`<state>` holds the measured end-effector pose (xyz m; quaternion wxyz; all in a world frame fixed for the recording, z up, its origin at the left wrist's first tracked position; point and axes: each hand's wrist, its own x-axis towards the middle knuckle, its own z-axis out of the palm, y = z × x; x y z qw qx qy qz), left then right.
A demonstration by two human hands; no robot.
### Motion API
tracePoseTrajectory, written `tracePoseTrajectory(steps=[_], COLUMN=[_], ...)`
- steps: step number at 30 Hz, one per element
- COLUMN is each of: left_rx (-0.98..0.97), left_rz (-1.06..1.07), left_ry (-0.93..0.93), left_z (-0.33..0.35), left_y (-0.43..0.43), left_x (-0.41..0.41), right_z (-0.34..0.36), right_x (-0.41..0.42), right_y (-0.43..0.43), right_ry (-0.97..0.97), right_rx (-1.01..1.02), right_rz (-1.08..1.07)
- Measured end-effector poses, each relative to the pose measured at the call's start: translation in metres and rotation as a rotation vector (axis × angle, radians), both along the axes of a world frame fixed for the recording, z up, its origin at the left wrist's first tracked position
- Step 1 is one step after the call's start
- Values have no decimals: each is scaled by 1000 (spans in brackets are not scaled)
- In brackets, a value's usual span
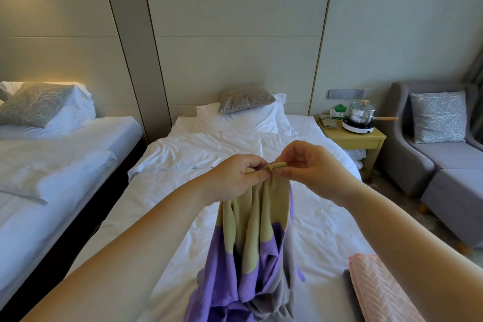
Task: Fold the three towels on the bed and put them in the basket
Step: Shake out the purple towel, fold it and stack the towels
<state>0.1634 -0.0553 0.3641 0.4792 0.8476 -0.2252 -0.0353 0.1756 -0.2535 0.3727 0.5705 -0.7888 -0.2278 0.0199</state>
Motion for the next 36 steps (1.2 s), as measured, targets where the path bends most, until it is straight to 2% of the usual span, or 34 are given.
tracePoseTrajectory(steps=[3,6,9,14,17,21,26,29,32,36], left_rx=[52,266,398,207,107,91,-134,-164,-183,-314], left_rz=[59,192,267,358,308,266,281,358,412,456], left_ry=[-14,13,47,-31,-59,-67,-6,-57,-98,-70], left_z=[3,5,-2,-19,-21,-20,-24,-28,-28,-24], left_y=[5,20,31,36,33,27,21,17,12,5], left_x=[1,3,2,-6,-12,-20,-27,-28,-28,-28], right_z=[5,5,-2,-15,-17,-18,-21,-22,-27,-31], right_x=[3,4,3,-4,-9,-13,-16,-17,-17,-15], right_y=[0,-1,2,11,18,25,38,43,46,49], right_ry=[5,88,234,421,460,345,121,-64,-70,-5], right_rx=[-146,-328,-282,-41,85,-26,-88,-167,-110,40], right_rz=[-36,-81,-62,43,133,259,95,64,39,-25])
